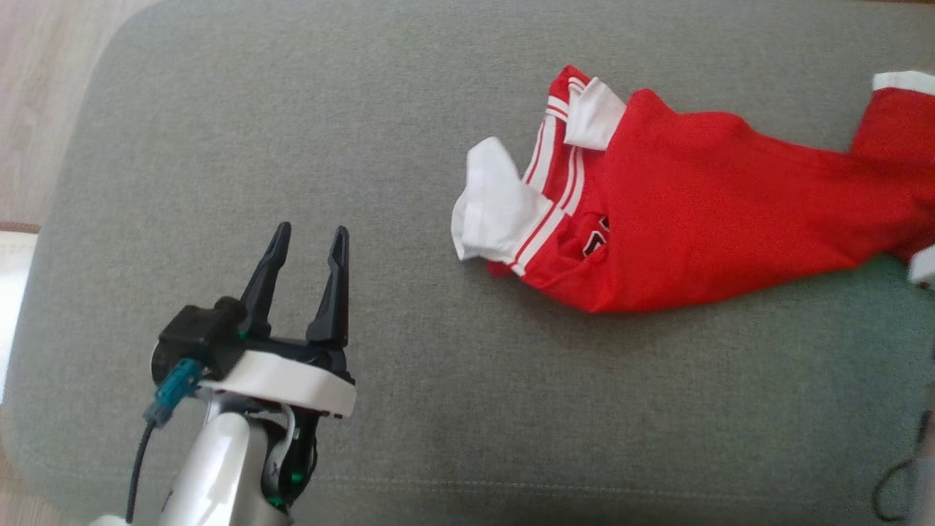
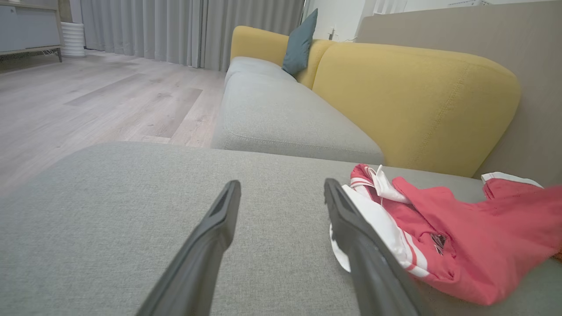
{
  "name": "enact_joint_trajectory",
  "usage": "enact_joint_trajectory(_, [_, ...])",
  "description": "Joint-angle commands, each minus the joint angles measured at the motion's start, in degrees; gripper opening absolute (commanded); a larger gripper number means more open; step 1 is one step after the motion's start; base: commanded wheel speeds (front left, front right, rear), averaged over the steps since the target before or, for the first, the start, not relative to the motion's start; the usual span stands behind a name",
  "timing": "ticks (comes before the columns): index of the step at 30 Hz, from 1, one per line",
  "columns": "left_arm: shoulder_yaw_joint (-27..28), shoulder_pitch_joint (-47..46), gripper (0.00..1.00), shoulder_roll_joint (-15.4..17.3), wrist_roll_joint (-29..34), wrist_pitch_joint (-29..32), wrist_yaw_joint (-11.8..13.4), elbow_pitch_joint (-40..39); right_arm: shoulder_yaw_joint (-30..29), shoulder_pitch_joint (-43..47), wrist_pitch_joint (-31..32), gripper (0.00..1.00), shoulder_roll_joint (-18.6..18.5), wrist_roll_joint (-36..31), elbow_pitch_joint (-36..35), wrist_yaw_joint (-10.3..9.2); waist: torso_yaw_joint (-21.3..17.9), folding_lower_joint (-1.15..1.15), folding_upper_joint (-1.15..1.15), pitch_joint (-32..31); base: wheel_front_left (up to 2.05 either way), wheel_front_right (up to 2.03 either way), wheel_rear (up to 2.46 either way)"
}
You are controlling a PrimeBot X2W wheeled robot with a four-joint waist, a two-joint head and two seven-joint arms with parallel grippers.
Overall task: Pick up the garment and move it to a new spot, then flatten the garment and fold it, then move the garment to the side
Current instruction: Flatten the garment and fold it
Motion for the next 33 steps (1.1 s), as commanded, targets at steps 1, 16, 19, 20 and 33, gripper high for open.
enact_joint_trajectory(1, [2.42, -2.17, 1.00, 0.40, 0.42, -0.45, -0.26, -1.76, 2.03, -1.41, -0.72, 1.00, 1.08, -0.55, -2.56, 0.39, -0.71, 0.00, 0.00, -0.11, 0.00, 0.00, 0.00])
enact_joint_trajectory(16, [1.48, -1.26, 1.00, 0.40, 0.02, -0.45, -0.07, -3.36, 27.13, 10.07, -6.74, 1.00, 5.13, 3.79, -15.46, 0.39, 0.21, 0.00, 0.00, -3.53, 0.00, 0.00, 0.00])
enact_joint_trajectory(19, [0.86, -1.16, 1.00, 0.40, -0.61, -0.45, 0.33, -4.34, 31.08, 13.08, -6.40, 1.00, 5.32, 3.89, -14.45, 0.39, 1.67, 0.00, 0.00, -3.26, 0.00, 0.00, 0.00])
enact_joint_trajectory(20, [0.61, -1.17, 1.00, 0.40, -0.69, -0.45, 0.33, -4.49, 31.85, 13.16, -6.33, 1.00, 5.33, 3.87, -14.16, 0.39, 2.07, 0.00, 0.00, -3.06, 0.00, 0.00, 0.00])
enact_joint_trajectory(33, [-1.51, -2.36, 1.00, 0.40, -2.26, -0.45, 0.66, -4.23, 41.53, 2.88, 1.05, 1.00, 5.16, 4.66, -3.83, 0.39, 7.56, 0.00, 0.00, 0.61, 0.00, 0.00, 0.00])
